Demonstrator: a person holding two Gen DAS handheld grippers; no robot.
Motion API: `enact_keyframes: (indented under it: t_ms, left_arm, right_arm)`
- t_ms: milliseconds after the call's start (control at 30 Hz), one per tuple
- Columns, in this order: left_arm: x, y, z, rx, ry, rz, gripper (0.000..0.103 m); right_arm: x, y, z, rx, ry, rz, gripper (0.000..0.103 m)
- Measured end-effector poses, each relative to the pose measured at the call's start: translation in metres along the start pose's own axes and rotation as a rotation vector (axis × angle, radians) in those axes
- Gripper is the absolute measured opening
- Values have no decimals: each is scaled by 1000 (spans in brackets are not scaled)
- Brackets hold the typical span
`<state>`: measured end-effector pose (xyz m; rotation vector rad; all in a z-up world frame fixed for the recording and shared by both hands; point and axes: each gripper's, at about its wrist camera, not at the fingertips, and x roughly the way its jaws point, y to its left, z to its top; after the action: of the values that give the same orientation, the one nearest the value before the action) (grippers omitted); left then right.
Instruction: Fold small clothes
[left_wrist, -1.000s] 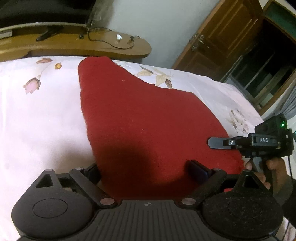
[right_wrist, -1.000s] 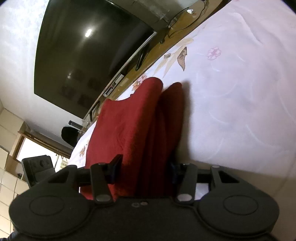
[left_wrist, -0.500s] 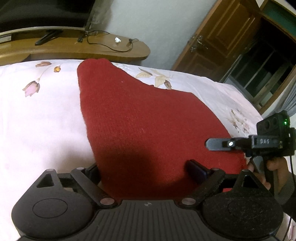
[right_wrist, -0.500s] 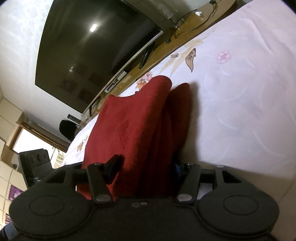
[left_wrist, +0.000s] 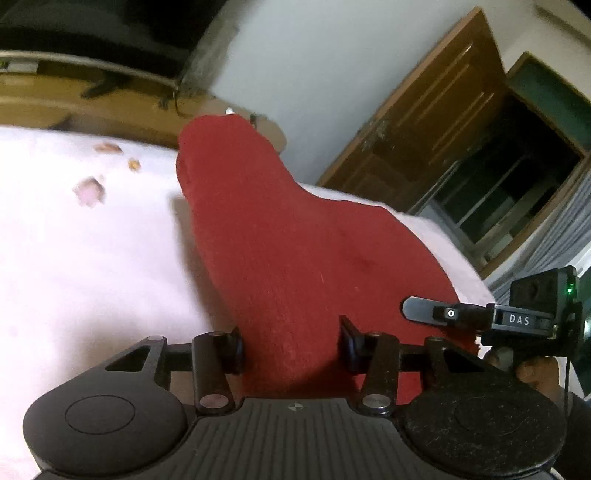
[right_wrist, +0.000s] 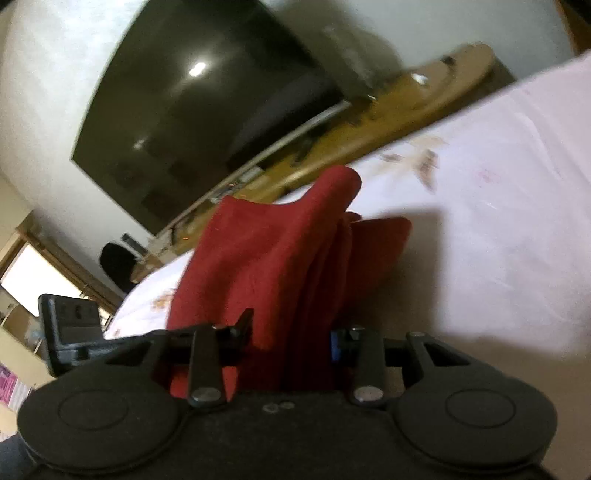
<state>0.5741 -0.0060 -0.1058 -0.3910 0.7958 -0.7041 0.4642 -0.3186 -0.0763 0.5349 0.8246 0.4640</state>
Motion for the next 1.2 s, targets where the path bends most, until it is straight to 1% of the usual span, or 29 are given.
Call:
enact_keyframes:
  t_ms: [100, 200, 400, 533, 600, 633, 667, 700, 733, 767, 800, 867, 900, 933, 967, 1000, 1067, 1133, 1200]
  left_arm:
    - [-43, 13, 2, -21, -36, 0, 47]
    - [-89, 32, 4, -38, -47, 16, 47]
    - [-174, 82, -3, -67, -23, 97, 47]
    - [-213, 121, -17, -106, -13, 164, 47]
    - [-222, 149, -27, -149, -1, 212, 47]
    - [-221, 163, -33, -174, 13, 244, 47]
    - [-219, 175, -40, -186, 23, 274, 61]
    - [-217, 185, -48, -208, 5, 307, 88]
    - [-220, 191, -54, -231, -33, 316, 90]
    - [-224, 193, -59, -239, -64, 299, 90]
    - [-227, 193, -62, -237, -81, 304, 90]
    - [-232, 187, -65, -220, -106, 339, 90]
    - [-239, 182, -66, -201, -131, 366, 90]
    - [-247, 176, -67, -175, -159, 388, 90]
    - [-254, 169, -66, -151, -194, 402, 89]
    - [-261, 163, -63, -139, -223, 402, 89]
    - [-264, 153, -50, -89, -273, 394, 89]
    - [-250, 141, -25, -30, -276, 382, 89]
    - [-229, 142, -6, -11, -237, 369, 89]
  right_arm:
    - [5, 33, 0, -36, 10, 19, 36]
    - [23, 66, -5, -46, 22, 56, 36]
    - [83, 125, -30, -29, 88, 145, 36]
    - [130, 156, -51, 11, 150, 197, 36]
    - [156, 165, -57, 24, 181, 203, 36]
    - [170, 167, -63, 25, 199, 188, 36]
    - [182, 166, -68, 19, 210, 150, 37]
    - [193, 161, -74, 18, 218, 83, 42]
    - [205, 149, -80, 74, 223, 75, 40]
    - [207, 140, -81, 134, 198, 117, 40]
    - [205, 135, -80, 156, 194, 127, 40]
    - [199, 144, -79, 93, 195, 95, 42]
    - [196, 150, -78, 65, 193, 76, 45]
    - [189, 156, -73, 34, 179, 45, 45]
    - [182, 161, -69, 6, 155, 23, 44]
    - [170, 167, -63, -31, 110, 0, 41]
    - [153, 180, -54, -89, 56, -8, 38]
    - [158, 198, -45, -168, 34, -12, 37]
    - [173, 219, -43, -255, 20, -41, 37]
